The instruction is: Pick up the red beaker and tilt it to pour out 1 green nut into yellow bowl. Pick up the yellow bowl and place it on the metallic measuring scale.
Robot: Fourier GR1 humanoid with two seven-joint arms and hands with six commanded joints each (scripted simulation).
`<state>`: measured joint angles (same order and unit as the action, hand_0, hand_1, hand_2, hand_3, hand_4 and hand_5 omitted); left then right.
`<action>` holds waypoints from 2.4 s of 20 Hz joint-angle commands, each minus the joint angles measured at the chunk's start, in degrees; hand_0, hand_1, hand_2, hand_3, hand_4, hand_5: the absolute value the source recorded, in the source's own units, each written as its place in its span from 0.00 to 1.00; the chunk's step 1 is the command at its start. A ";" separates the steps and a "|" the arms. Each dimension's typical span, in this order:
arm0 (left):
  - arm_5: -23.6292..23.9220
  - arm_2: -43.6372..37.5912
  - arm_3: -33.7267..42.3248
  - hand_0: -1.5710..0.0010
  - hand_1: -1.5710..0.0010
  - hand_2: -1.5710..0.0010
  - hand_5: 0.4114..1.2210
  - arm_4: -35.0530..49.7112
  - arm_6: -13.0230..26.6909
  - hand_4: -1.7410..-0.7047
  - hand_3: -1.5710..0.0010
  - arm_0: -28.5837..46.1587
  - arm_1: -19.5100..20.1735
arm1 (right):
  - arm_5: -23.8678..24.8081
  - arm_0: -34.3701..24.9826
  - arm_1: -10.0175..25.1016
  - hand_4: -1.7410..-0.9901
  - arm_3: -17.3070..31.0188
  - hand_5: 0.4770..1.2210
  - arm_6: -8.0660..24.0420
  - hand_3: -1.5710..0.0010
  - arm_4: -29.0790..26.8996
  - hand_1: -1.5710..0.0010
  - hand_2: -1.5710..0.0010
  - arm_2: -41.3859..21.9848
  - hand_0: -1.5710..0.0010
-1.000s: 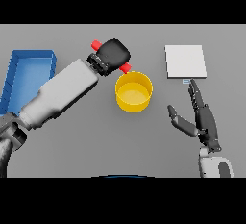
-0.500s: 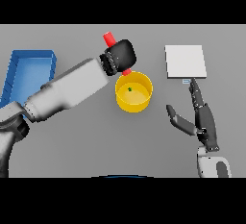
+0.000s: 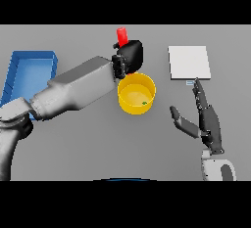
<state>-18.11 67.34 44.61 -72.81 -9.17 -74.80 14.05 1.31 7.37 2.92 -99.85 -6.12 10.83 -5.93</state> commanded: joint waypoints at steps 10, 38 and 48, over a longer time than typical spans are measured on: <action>2.95 -7.85 -9.40 0.00 0.00 0.00 1.00 0.36 -3.16 0.02 0.00 -17.37 4.86 | 0.16 -0.17 -0.25 0.82 1.14 0.10 -1.55 1.00 0.68 1.00 1.00 -0.40 1.00; 24.52 -65.12 8.90 0.00 0.00 0.00 0.96 60.02 35.36 0.00 0.00 37.07 17.87 | -2.30 -2.41 2.63 0.75 2.92 0.27 -3.26 1.00 0.35 1.00 1.00 -0.65 1.00; 17.49 -65.37 23.67 0.40 0.45 0.48 0.36 67.48 40.51 0.59 0.46 46.66 18.35 | -2.54 -1.98 2.49 0.79 2.10 0.26 -2.15 1.00 -0.23 1.00 1.00 -0.68 1.00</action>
<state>-0.59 1.95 68.29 -5.34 31.21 -28.15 32.41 -1.22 5.39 5.42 -97.74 -8.28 10.61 -6.60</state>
